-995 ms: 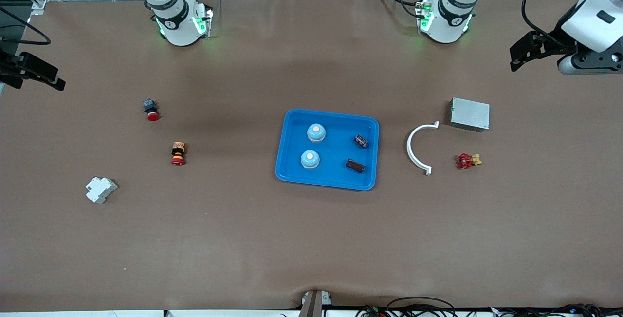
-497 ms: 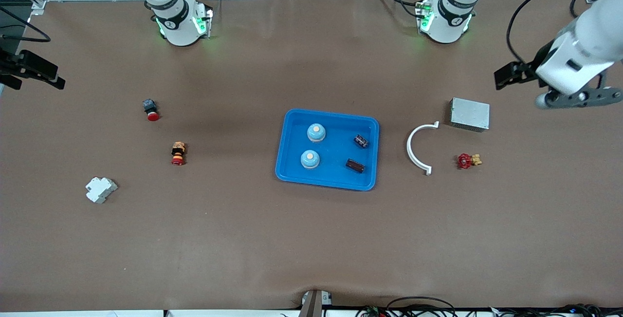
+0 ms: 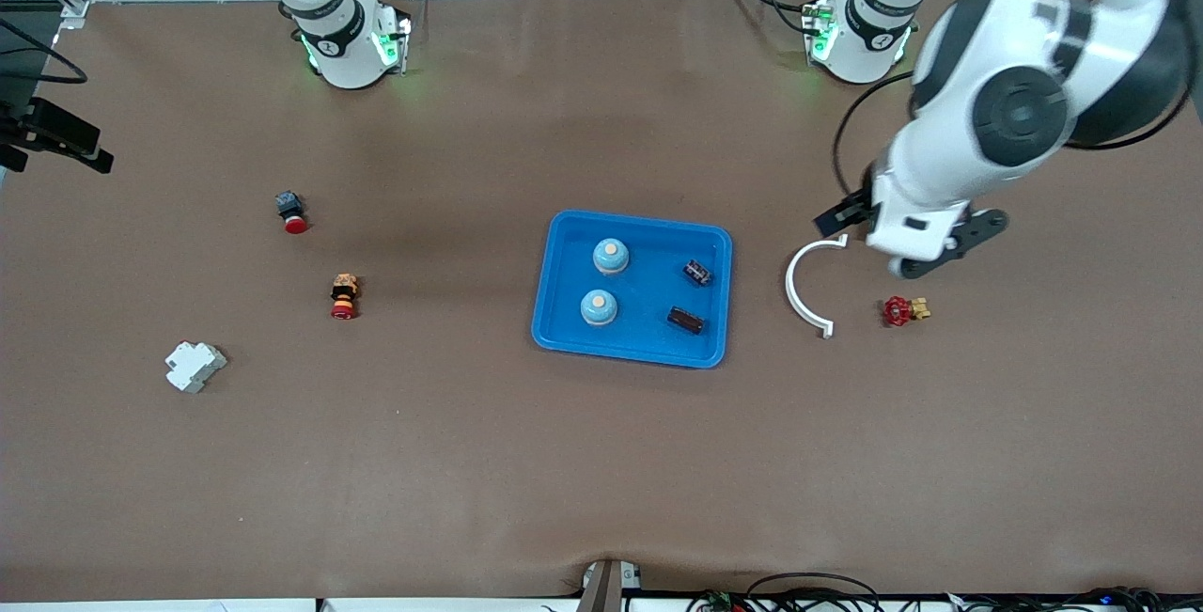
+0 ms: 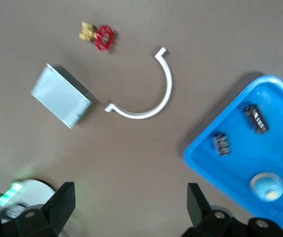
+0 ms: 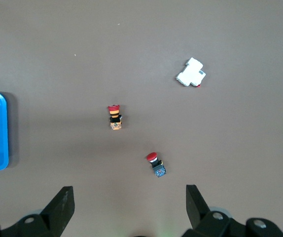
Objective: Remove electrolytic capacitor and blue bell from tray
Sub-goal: 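Move the left gripper over the brown capacitor in the blue tray, then grasp the capacitor with the left gripper while the right gripper approaches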
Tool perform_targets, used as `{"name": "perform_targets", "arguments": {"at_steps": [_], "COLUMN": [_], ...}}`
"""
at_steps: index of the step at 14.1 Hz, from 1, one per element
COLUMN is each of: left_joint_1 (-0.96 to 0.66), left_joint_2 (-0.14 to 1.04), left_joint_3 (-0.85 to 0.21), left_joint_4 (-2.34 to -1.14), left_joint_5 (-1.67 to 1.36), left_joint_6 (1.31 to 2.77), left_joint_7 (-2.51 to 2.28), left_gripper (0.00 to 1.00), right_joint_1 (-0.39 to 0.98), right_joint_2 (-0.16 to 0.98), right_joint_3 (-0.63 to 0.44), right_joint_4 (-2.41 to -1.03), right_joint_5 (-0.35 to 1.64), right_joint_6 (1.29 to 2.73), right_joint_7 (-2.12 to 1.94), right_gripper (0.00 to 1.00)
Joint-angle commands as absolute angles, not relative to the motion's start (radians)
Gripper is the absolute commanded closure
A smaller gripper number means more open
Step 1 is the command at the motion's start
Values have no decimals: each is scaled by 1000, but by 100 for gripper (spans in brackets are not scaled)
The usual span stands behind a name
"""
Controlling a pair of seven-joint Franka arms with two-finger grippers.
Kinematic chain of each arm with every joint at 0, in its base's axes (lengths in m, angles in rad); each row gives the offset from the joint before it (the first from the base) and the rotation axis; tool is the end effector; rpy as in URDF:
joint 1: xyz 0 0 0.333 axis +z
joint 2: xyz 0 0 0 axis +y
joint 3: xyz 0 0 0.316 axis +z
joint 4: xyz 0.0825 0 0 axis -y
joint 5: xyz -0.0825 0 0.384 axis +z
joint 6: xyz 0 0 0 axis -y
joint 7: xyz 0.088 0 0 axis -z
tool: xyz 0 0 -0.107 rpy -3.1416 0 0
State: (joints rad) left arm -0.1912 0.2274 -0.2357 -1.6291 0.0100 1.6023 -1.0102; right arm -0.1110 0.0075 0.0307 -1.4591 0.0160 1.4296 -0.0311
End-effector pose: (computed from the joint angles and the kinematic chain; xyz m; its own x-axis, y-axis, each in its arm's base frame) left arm 0.5517 -0.2379 0.4709 0.8155 0.5542 -0.1668 0.5263 -0.8300 -0.1848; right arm 0.5406 -0.0417 0.6602 0.9982 -0.0469 -0.0364 -0.0475 -0.9987 -0.0173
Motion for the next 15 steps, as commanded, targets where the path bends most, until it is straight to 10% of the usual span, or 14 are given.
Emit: {"name": "perform_targets", "arguments": {"at_steps": [1,15], "left_joint_1": [-244,-460], "left_joint_2": [280,604], "left_joint_3": [-233,-229], "left_joint_4": [-1649,-1686], "left_joint_5": [-12,244], "left_joint_6": [1722,2175], "left_joint_7": [-1225,-1929], "left_gripper": [0,0], "right_joint_1": [-123,257], "right_joint_2": [5,-52], "right_joint_3": [34,43], "right_joint_4": [-1479,-1698], "right_joint_5": [38,135], "right_joint_6": [1471,1649], "right_joint_7": [6,817], "right_gripper": [0,0]}}
